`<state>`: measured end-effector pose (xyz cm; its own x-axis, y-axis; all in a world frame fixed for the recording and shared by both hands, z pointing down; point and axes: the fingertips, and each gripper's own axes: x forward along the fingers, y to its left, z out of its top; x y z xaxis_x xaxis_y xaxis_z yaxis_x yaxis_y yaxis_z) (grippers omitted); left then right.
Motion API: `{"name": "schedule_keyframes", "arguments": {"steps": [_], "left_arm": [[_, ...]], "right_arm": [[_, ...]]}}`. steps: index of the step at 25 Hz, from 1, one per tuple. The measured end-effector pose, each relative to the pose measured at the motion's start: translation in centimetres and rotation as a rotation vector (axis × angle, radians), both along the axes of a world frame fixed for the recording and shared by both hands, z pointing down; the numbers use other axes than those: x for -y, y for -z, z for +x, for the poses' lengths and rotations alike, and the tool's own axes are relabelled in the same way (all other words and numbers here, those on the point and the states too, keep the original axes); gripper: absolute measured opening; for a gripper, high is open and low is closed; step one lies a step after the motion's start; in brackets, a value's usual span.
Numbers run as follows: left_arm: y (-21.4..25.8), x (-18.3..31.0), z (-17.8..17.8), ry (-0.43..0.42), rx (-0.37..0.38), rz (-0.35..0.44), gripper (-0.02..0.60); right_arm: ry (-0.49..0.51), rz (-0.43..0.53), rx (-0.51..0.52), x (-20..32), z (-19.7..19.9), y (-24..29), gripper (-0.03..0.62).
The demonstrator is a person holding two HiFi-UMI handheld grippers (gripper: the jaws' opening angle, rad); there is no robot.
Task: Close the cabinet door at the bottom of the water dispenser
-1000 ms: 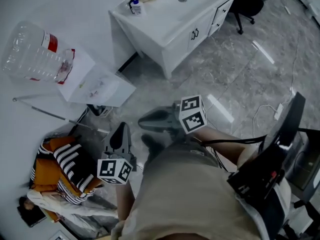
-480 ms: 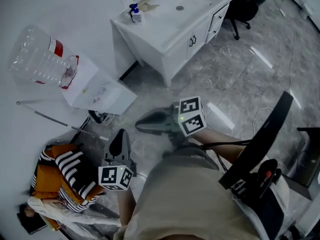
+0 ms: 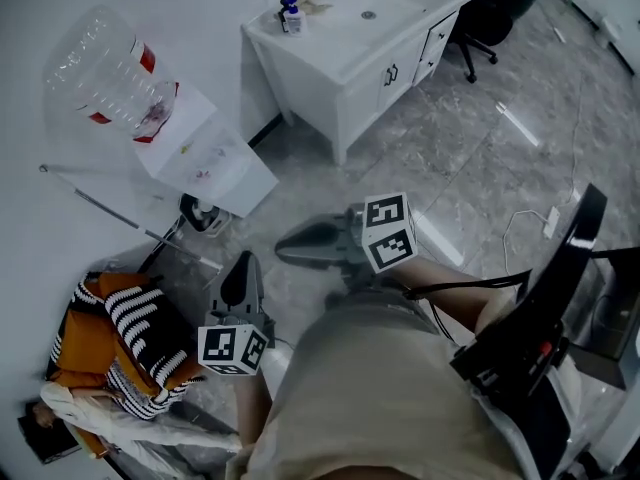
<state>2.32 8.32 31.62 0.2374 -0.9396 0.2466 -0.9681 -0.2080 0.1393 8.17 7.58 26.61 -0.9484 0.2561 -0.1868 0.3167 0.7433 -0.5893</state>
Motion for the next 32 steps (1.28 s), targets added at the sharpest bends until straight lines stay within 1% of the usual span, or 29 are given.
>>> {"name": "schedule_keyframes", "arguments": {"steps": [5, 9, 13, 16, 20, 24, 32], "left_arm": [[-1.0, -3.7, -2.0, -0.009, -0.051, -0.015, -0.006], [-1.6, -4.8, -2.4, -0.063, -0.117, -0.010, -0.007], [-1.9, -4.6, -1.7, -0.132, -0.112, -0.006, -0.006], [-2.0, -4.8, -0.4, -0.182, -0.107, -0.006, -0.006], [-1.8, -5.1, 0.7, -0.240, -0.111, -0.003, -0.006], [-2.1, -6.0, 1.4, -0.240, -0.119, -0.021, -0.006], [-1.5, -6.9, 3.8, -0.179, -0.079, -0.029, -0.006]], "right_arm": [[-0.010, -0.005, -0.028, -3.8, -1.7, -0.6, 0.015], [-0.046, -0.014, -0.061, -5.8, -2.5, -1.4, 0.015], [-0.092, -0.012, -0.084, -6.8, -2.2, -1.6, 0.015], [-0.123, -0.024, -0.105, -7.3, -1.3, -1.8, 0.015], [-0.134, -0.029, -0.108, -7.4, -1.1, -1.7, 0.015], [-0.113, -0.041, -0.073, -7.9, -1.0, -1.0, 0.015], [-0.074, -0.035, -0.035, -8.1, 1.5, -0.6, 0.015]]}}
